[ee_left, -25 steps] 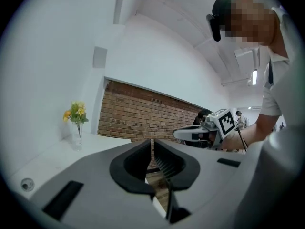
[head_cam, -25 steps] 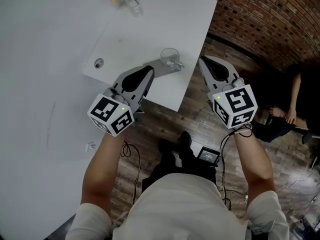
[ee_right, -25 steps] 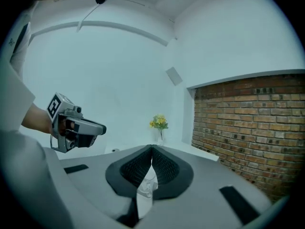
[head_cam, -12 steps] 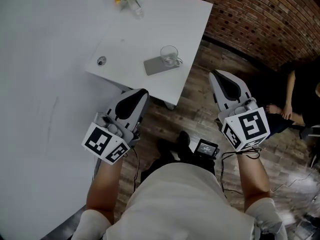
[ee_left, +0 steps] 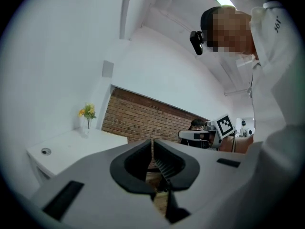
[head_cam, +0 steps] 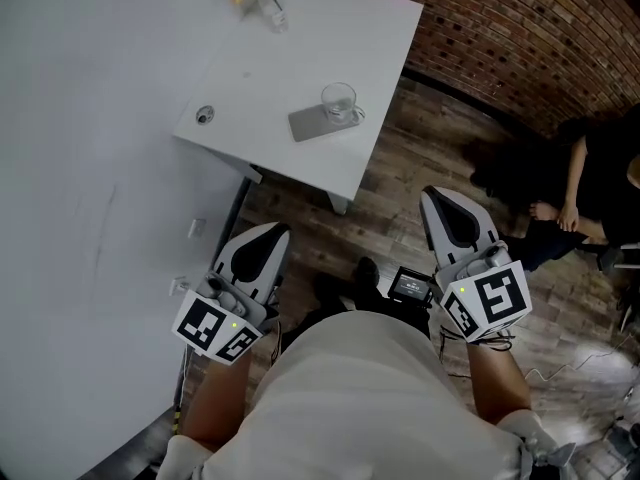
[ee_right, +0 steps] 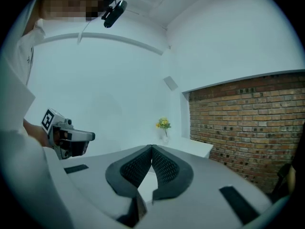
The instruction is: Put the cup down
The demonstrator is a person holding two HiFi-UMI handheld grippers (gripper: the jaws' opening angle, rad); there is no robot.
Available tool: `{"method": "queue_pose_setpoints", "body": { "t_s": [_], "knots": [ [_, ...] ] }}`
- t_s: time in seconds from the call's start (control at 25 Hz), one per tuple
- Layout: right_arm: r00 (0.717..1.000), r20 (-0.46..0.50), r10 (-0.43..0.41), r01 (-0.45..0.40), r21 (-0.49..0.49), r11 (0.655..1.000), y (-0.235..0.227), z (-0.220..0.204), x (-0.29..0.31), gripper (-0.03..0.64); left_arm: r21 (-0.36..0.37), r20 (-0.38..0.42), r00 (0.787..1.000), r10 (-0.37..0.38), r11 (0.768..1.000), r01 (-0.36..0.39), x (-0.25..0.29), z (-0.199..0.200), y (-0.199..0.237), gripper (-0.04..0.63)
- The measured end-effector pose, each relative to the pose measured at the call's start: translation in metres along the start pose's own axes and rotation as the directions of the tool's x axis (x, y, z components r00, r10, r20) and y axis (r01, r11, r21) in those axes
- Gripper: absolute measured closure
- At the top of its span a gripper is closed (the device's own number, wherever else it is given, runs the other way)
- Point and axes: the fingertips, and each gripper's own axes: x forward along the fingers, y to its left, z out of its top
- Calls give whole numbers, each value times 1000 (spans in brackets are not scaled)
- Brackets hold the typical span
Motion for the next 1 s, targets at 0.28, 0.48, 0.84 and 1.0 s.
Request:
{"method": "queue_pose_setpoints", "body": {
  "t_s": [0.28, 0.48, 0.84, 1.0],
  "knots": [
    [1000, 2, 6, -6, -7, 1000, 12, -3, -8, 603, -18, -6, 1000, 11, 1000, -11, -14, -8, -6, 574],
    [1000, 9, 9, -9, -7, 1000, 14, 1, -7, 606, -18, -1, 1000, -5, 1000, 5, -13, -5, -11, 574],
    [1000, 5, -5, 5, 16, 1000, 8, 4, -8, 606, -31, -5, 1000, -16, 999, 16, -14, -5, -12, 574],
    [1000, -3, -16, 16, 10, 1000, 6, 2, -11, 606, -36, -9, 1000, -24, 999, 24, -12, -8, -15, 574]
  ]
}}
